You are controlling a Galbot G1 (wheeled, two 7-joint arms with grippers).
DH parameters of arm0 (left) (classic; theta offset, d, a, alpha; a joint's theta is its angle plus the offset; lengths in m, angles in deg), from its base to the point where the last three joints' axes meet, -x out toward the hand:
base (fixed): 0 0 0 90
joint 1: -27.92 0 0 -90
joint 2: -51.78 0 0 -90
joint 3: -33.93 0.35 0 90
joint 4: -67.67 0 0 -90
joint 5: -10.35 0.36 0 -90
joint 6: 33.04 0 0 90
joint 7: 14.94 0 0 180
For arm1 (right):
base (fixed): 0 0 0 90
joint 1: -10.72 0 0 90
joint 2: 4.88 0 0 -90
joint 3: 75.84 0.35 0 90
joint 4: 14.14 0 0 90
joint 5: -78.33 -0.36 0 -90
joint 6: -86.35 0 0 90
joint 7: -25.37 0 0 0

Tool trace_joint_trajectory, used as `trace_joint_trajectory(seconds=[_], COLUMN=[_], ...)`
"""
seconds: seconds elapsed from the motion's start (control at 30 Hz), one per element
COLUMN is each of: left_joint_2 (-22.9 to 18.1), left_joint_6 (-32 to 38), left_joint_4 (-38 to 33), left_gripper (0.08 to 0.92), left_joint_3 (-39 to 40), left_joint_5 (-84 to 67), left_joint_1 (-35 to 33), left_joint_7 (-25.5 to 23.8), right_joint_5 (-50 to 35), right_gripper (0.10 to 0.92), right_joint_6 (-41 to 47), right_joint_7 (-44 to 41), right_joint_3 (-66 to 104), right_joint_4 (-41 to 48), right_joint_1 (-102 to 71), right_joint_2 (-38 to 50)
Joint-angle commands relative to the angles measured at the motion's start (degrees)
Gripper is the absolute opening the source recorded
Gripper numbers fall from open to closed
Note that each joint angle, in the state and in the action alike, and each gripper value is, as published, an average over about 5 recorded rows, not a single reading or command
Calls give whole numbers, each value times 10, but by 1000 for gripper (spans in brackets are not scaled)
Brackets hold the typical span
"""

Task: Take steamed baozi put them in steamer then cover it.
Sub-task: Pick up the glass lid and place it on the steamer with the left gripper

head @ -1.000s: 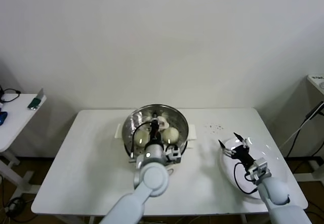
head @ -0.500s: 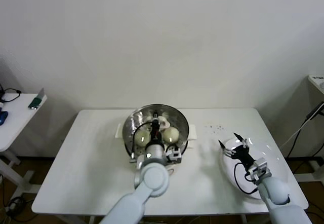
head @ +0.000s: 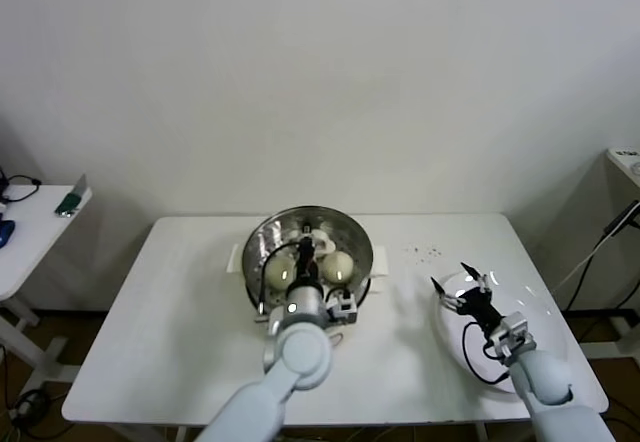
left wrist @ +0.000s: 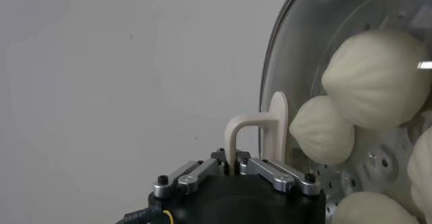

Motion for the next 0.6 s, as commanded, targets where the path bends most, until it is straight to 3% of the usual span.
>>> trace_joint_trajectory(seconds=[0.03, 0.6], left_joint_2=[21, 123], left_joint_6=[-7, -28], left_joint_4=[-20, -187], left_gripper=[171, 643], left_joint_3=[-3, -6], left_joint_5=[-20, -106], left_joint_1=[1, -71], left_joint_7=[1, -21], right_joint_5=[0, 16], right_gripper=[823, 823], right_joint_6=[4, 82], right_joint_7=[-1, 6], right_joint_3=[1, 9], right_joint_4=[-1, -19], right_joint_1=[-1, 3], right_joint_2=[2, 11])
